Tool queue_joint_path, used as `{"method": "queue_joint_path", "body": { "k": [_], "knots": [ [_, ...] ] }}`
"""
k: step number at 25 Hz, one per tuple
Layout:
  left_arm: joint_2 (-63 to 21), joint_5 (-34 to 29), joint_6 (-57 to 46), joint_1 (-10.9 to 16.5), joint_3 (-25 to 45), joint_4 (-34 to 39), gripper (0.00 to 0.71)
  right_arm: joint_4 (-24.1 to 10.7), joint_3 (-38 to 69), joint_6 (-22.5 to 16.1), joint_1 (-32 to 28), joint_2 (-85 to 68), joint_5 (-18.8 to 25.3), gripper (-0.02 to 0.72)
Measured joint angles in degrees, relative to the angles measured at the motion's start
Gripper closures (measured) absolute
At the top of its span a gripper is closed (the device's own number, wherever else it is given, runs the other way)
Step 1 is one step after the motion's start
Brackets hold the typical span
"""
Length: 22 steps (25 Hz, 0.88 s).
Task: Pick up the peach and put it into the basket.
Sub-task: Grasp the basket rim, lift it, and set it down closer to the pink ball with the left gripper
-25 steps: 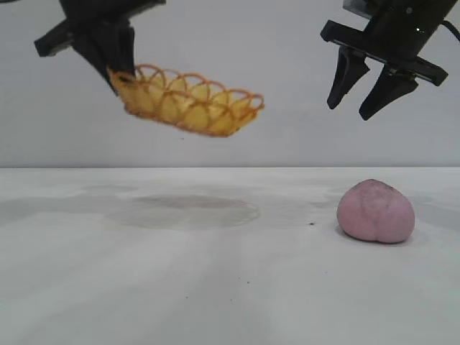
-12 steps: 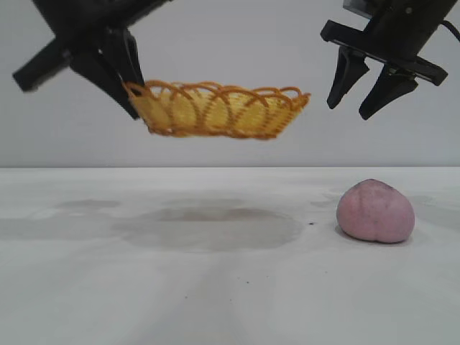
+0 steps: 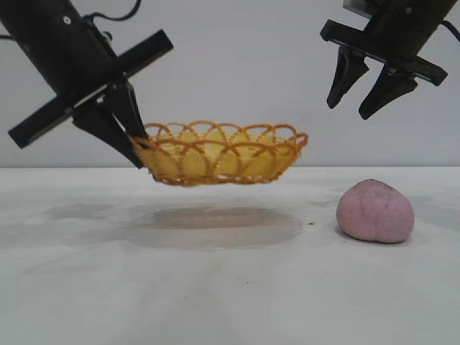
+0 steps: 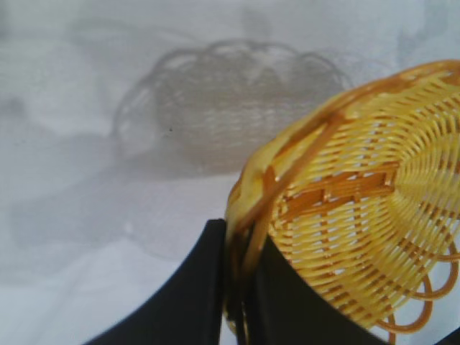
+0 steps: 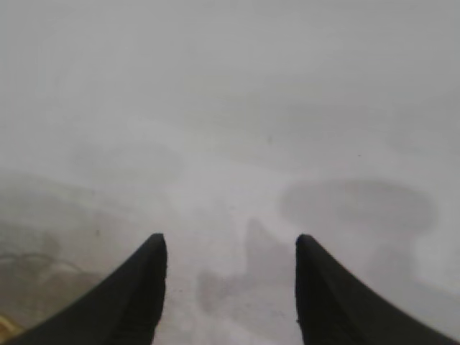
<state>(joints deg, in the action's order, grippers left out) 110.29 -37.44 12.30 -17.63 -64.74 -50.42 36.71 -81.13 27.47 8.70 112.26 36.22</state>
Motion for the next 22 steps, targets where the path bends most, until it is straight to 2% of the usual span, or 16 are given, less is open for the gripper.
{"method": "queue_joint_path", "body": {
  "k": [12, 13, 16, 17, 22],
  "knots": [
    [3.27, 1.31, 0.29, -1.49, 0.36, -4.42, 0.71, 0.08, 0.0, 0.0, 0.0, 0.0, -0.11, 0.364],
    [3.27, 1.41, 0.29, -1.49, 0.36, -4.71, 0.643, 0.08, 0.0, 0.0, 0.0, 0.0, -0.11, 0.364],
    [3.34, 1.64, 0.29, -1.49, 0.36, -5.96, 0.643, 0.08, 0.0, 0.0, 0.0, 0.0, -0.11, 0.364],
    [3.34, 1.64, 0.29, -1.49, 0.36, -6.58, 0.575, 0.08, 0.0, 0.0, 0.0, 0.0, -0.11, 0.364],
    [3.34, 0.63, 0.29, -1.49, 0.36, -8.16, 0.333, 0.08, 0.0, 0.0, 0.0, 0.0, -0.11, 0.364]
  ]
}}
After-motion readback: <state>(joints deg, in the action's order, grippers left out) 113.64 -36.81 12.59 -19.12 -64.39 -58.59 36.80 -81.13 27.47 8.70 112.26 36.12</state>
